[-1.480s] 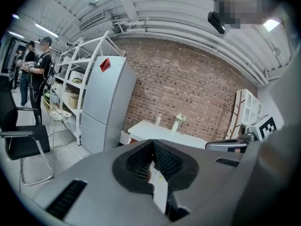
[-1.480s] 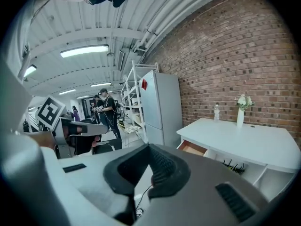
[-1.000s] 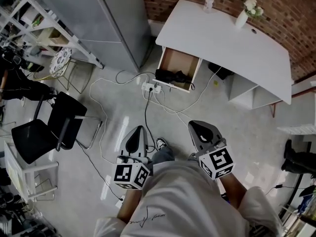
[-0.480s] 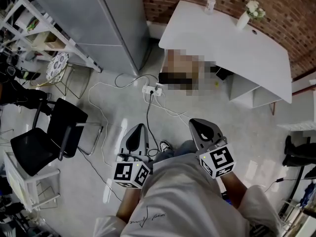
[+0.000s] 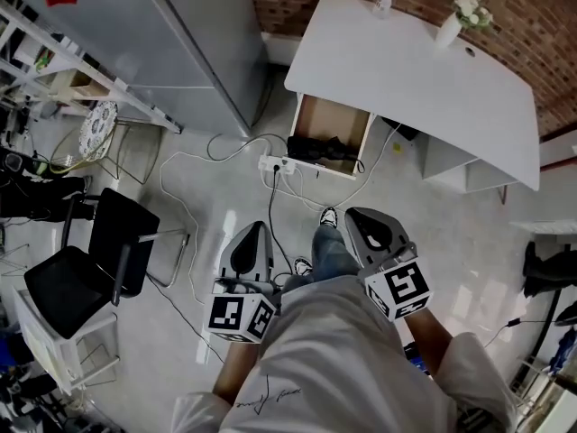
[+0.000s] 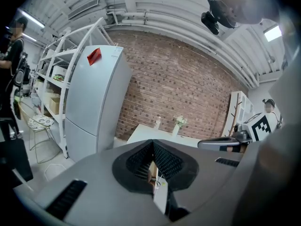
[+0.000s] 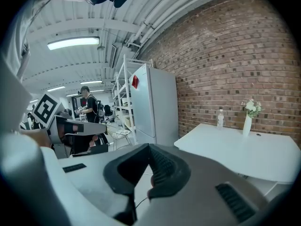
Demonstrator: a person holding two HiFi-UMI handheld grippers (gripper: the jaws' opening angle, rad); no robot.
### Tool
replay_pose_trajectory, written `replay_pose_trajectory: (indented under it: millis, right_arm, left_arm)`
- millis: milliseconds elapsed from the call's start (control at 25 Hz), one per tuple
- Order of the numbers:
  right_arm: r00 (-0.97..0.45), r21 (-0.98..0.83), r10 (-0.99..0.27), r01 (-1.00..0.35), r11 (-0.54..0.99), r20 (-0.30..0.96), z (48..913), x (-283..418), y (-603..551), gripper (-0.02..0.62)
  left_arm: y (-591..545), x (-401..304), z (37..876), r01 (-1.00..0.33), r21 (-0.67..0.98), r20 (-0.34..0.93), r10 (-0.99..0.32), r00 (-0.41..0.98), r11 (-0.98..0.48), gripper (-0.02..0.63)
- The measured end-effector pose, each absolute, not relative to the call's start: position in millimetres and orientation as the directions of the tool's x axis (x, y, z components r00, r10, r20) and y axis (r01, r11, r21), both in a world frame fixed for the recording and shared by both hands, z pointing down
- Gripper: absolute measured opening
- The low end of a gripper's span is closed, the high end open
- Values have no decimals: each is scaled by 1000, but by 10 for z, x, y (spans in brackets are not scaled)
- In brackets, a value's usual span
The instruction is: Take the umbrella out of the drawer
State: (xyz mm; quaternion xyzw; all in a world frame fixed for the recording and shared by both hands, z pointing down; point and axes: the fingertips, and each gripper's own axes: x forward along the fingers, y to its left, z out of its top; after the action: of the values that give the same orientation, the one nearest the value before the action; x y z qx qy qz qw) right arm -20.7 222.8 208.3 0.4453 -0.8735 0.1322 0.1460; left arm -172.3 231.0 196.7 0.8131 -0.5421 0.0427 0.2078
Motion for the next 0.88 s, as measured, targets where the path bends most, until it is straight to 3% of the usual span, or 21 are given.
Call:
replay_pose_trajectory:
  millis: [880]
  right_arm:
    - [-600, -161, -710, -793, 587, 369, 2299, 358, 553, 15]
  left_arm:
    - [599, -1010, 1999, -905, 257, 326, -852, 410, -338, 17]
